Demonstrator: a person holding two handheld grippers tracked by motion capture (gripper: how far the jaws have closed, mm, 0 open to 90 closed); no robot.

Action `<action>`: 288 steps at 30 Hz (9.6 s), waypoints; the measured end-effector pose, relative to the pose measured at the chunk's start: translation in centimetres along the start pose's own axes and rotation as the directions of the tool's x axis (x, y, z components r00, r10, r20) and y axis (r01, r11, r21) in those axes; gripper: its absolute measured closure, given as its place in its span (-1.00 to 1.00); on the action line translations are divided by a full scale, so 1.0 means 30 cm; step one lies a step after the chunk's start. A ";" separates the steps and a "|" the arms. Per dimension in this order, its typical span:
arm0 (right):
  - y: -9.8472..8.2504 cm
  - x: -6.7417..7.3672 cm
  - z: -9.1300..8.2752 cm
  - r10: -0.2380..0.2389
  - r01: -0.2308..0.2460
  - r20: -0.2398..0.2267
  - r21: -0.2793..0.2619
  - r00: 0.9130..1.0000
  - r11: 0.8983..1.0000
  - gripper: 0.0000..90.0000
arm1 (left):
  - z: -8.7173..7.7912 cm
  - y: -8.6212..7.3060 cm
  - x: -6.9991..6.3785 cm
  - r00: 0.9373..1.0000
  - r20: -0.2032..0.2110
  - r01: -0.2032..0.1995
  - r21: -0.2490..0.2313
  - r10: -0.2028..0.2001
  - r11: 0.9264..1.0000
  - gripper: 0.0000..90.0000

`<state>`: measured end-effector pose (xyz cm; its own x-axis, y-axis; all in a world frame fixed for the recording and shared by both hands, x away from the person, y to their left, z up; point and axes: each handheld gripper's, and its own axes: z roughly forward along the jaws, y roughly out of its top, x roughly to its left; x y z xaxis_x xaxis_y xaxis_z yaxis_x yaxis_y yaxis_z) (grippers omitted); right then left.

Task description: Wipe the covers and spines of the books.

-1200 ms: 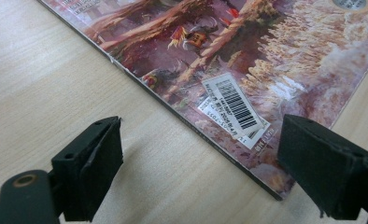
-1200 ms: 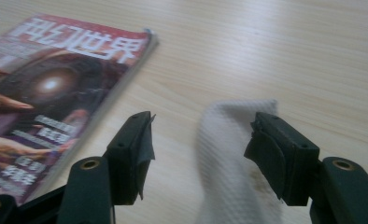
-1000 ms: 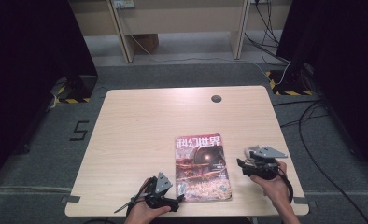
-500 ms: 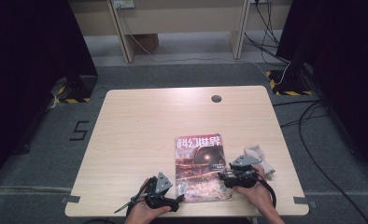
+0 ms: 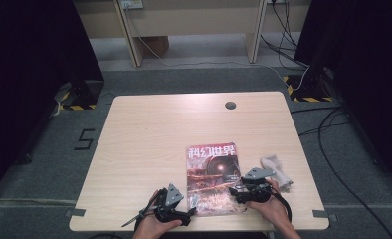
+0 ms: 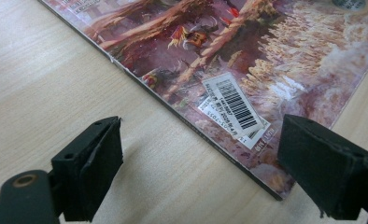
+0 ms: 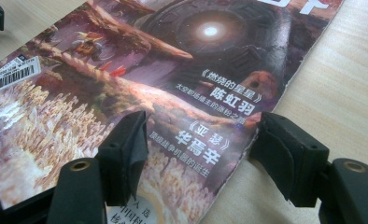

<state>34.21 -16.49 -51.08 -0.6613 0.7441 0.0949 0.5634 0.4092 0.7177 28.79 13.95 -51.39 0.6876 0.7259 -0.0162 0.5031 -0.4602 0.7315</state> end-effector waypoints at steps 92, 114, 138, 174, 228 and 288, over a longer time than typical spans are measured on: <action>0.197 -0.126 0.148 -0.020 0.019 0.110 0.007 0.994 1.000 -0.29 | -0.004 0.017 0.004 0.999 -0.038 0.013 0.037 -0.011 0.999 -0.65; 0.137 -0.128 0.071 -0.017 0.006 0.144 0.080 0.989 0.997 -0.34 | -0.013 0.022 0.096 0.992 -0.125 0.014 0.061 -0.006 0.998 -0.76; -0.044 0.007 -0.094 0.000 -0.010 0.107 0.088 0.994 0.996 -0.41 | 0.034 0.088 0.157 0.964 -0.263 -0.008 0.051 0.022 0.999 -0.54; -0.077 0.071 -0.154 0.025 -0.025 0.065 0.003 0.998 1.000 -0.25 | 0.024 0.070 0.095 0.982 -0.187 -0.011 0.093 0.029 0.996 -0.88; -0.054 0.164 -0.101 0.016 -0.016 -0.032 0.006 0.999 1.000 -0.33 | -0.025 0.036 0.077 0.992 -0.119 0.040 0.053 -0.034 0.998 -0.54; 0.010 0.016 -0.041 0.007 -0.004 -0.028 0.114 1.000 0.993 -0.27 | 0.041 0.073 0.095 0.980 -0.198 0.009 0.091 0.009 0.996 -0.57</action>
<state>33.45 -16.67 -49.98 -0.6705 0.7323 0.1191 0.6191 0.4638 0.6337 32.50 14.38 -50.67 0.5748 0.8086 0.1256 0.5549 -0.4979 0.6665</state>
